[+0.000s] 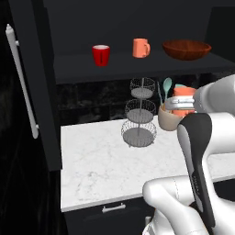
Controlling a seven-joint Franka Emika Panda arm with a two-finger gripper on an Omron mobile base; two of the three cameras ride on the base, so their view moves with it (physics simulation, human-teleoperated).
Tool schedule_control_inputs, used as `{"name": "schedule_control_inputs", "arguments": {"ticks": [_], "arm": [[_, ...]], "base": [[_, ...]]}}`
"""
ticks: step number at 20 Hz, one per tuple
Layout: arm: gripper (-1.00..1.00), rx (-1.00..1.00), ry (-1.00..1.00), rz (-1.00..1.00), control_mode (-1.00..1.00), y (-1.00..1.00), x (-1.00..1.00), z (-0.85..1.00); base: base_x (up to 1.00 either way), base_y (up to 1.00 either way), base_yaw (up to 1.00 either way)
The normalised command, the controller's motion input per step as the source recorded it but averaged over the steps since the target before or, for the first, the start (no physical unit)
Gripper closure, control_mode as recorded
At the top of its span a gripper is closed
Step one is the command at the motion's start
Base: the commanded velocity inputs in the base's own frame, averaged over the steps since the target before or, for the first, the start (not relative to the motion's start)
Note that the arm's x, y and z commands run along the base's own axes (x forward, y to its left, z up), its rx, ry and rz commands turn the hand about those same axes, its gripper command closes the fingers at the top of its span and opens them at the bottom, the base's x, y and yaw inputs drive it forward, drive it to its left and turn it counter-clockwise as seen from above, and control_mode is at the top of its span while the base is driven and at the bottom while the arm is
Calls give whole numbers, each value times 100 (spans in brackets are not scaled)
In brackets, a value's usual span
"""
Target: Gather all objects into one cabinet and sort the glasses and bowls to opposite sides.
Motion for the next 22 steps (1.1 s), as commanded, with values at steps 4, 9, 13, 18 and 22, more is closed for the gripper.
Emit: {"name": "schedule_control_inputs", "arguments": {"ticks": [4,9,13,18,22], "arm": [[100,0,-5,5,-100,11,-4,5],[100,0,-5,44,-100,23,-8,47],[100,0,0,46,-100,59,0,60],[100,-1,2,29,-100,85,5,47],[100,-2,5,4,-100,85,62,10]], "base": [[0,0,0],[0,0,0],[0,0,0],[0,0,0],[0,0,0]]}}
